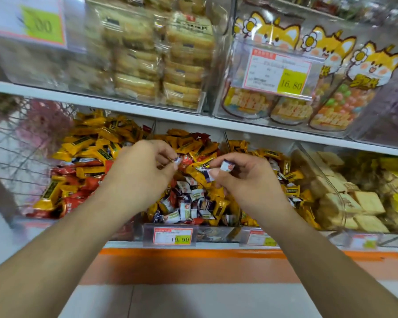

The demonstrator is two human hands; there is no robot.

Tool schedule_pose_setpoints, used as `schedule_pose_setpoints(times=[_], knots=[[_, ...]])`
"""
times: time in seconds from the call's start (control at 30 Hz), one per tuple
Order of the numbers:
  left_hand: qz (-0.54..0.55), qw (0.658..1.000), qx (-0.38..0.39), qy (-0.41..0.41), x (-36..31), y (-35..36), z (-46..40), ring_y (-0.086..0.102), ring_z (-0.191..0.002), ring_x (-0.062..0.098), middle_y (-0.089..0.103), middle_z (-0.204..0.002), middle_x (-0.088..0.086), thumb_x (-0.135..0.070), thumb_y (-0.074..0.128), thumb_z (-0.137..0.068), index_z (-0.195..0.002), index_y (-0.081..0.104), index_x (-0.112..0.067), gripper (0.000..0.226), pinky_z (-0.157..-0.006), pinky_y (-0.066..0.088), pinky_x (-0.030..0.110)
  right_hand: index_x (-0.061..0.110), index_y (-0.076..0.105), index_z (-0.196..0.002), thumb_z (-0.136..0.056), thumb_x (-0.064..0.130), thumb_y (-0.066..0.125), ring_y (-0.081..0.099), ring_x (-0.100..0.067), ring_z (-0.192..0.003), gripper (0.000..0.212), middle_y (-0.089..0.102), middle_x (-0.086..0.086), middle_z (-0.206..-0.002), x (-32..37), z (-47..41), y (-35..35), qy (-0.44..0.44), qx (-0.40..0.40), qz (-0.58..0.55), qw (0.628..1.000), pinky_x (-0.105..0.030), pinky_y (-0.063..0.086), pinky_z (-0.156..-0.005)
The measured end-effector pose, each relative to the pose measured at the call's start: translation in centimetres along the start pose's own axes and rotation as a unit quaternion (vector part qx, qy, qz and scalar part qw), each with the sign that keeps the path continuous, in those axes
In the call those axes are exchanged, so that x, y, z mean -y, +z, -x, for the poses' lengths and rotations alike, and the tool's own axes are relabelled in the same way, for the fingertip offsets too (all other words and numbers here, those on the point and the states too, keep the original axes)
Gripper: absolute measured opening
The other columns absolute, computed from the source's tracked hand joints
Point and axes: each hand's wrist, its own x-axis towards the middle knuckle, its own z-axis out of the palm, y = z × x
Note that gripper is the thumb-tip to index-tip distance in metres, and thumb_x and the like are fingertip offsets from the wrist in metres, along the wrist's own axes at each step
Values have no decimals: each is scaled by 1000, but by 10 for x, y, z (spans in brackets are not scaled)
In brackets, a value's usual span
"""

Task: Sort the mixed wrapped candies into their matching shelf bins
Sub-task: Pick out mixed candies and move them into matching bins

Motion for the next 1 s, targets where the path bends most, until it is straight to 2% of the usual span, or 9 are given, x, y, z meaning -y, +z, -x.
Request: schedule_pose_setpoints(times=[0.07, 0.13, 0.23, 0.3, 0.53, 0.73, 0.83, 0.93, 1.0], knots=[[-56, 998, -30, 4, 3, -5, -1, 64, -99, 9, 70, -102, -10, -28, 68, -95, -113, 69, -30, 17, -87, 48, 23, 35, 75, -104, -98, 36, 71, 64, -20, -68, 7, 72, 5, -82, 1, -6, 11, -25, 13, 72, 997, -38, 55, -62], [-84, 996, -42, 5, 2, -5, -1, 62, -109, 15, 69, -116, -4, -29, 66, -96, -127, 65, -27, 31, -92, 47, 28, 38, 74, -116, -100, 42, 67, 65, -6, -78, 19, 74, 15, -97, 1, -12, 20, -36, 33, 150, 988, -22, 55, -68], [-100, 993, -47, 32, -2, 2, -1, 59, -114, 20, 64, -127, 0, -28, 64, -96, -133, 61, -26, 37, -95, 47, 33, 40, 62, -141, -101, 46, 63, 53, -2, -129, 40, 61, 14, -142, 1, -19, 26, -53, 81, 230, 968, -17, 40, -106], [-100, 992, -38, 63, -7, 9, 0, 55, -106, 13, 62, -128, -3, -27, 63, -97, -133, 61, -26, 36, -89, 42, 26, 40, 55, -148, -101, 47, 63, 41, -5, -141, 48, 54, 15, -150, 0, -20, 21, -58, 91, 237, 966, -21, 31, -113], [-82, 974, 106, 182, -25, 52, 7, 39, -138, 2, 43, -150, -21, -32, 55, -103, -146, 48, -35, 43, -109, 28, 15, 20, 67, -127, -100, 10, 60, 61, -13, -114, 30, 69, 6, -120, -47, -23, -47, -39, -87, 270, 958, -28, 49, -97], [-90, 938, 238, 234, -35, 90, 22, 1, -150, -9, -17, -158, -43, -50, 42, -106, -159, 10, -51, 62, -115, 17, 18, 27, 74, -111, -94, 19, 74, 65, -9, -97, 18, 69, 11, -98, -93, -17, -94, 26, 7, 374, 927, -21, 49, -77], [-87, 938, 240, 234, -35, 92, 21, 0, -150, -11, -19, -154, -47, -51, 41, -106, -159, 12, -51, 60, -118, 21, 20, 31, 76, -100, -92, 14, 74, 63, 0, -86, 19, 69, 16, -88, -103, -14, -104, 35, 37, 394, 917, -11, 45, -66], [-80, 939, 243, 231, -35, 91, 19, 6, -148, -13, -16, -153, -49, -50, 41, -105, -157, 17, -53, 58, -115, 24, 17, 29, 76, -103, -93, 21, 75, 65, -9, -88, 13, 70, 14, -89, -104, -17, -107, 33, 14, 403, 914, -25, 52, -71], [-76, 939, 244, 229, -36, 92, 20, 13, -148, -11, -16, -152, -51, -51, 43, -105, -156, 19, -54, 57, -113, 29, 19, 24, 72, -122, -93, 27, 77, 66, -17, -101, 30, 73, 8, -104, -103, -23, -104, 28, -1, 415, 910, -36, 58, -84]])
